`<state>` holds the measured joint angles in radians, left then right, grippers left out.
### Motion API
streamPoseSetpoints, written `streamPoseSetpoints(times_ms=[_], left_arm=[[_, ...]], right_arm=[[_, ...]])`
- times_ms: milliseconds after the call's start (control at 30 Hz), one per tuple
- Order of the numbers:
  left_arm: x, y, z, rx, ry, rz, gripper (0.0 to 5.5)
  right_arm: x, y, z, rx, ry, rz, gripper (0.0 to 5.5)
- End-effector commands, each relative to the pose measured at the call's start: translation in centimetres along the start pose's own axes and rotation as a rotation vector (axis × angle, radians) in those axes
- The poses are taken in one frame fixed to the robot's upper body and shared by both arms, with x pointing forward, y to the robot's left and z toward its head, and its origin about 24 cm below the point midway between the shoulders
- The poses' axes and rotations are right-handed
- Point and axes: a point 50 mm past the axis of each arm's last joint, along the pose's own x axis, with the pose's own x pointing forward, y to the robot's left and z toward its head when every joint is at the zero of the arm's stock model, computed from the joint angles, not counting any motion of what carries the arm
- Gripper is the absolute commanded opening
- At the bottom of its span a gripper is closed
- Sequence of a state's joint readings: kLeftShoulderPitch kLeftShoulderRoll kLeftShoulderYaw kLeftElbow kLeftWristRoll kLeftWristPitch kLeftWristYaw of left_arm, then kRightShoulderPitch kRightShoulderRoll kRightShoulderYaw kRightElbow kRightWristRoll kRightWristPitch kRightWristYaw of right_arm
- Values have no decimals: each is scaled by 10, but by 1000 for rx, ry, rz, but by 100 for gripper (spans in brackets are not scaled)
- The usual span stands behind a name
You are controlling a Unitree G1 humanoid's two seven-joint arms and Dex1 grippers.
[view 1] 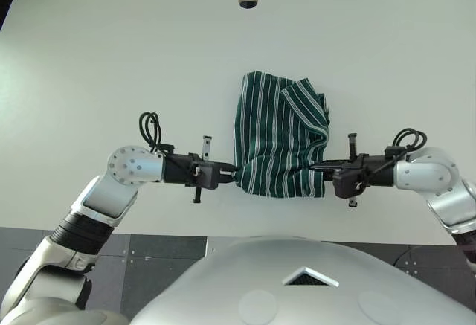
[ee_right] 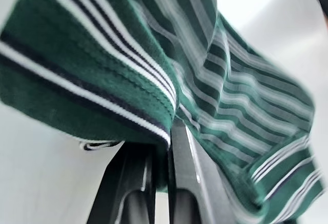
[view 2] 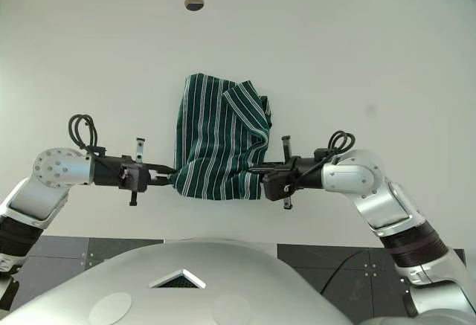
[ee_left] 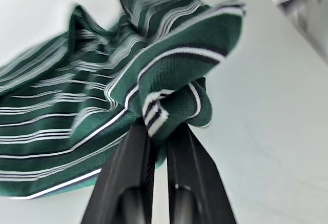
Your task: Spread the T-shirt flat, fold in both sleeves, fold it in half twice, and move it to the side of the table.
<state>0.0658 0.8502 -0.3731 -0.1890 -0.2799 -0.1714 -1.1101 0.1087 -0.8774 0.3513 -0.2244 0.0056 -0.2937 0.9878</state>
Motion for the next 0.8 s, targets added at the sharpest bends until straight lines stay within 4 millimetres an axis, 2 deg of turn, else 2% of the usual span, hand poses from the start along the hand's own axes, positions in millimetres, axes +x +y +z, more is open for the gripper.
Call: streamPoseSetpoints(times_ms=[33, 200, 367, 633, 733, 800], left_arm=[[-9, 23, 2, -125, 5, 108, 17], [-14, 56, 8, -321, -91, 276, 17], [-11, 79, 14, -436, -150, 379, 17], [6, 103, 3, -546, -40, 474, 17], [13, 113, -4, -566, -4, 526, 17], [18, 119, -7, -577, 2, 564, 16]], right_arm=[[-13, -8, -17, 225, -10, -59, 10], [-17, -25, -32, 425, -19, -162, 10], [-21, -50, -30, 578, -73, -264, 10], [-23, -87, -18, 897, -190, -287, 10], [-20, -94, -21, 987, -166, -297, 10], [-15, -97, -25, 1032, -147, -310, 61]])
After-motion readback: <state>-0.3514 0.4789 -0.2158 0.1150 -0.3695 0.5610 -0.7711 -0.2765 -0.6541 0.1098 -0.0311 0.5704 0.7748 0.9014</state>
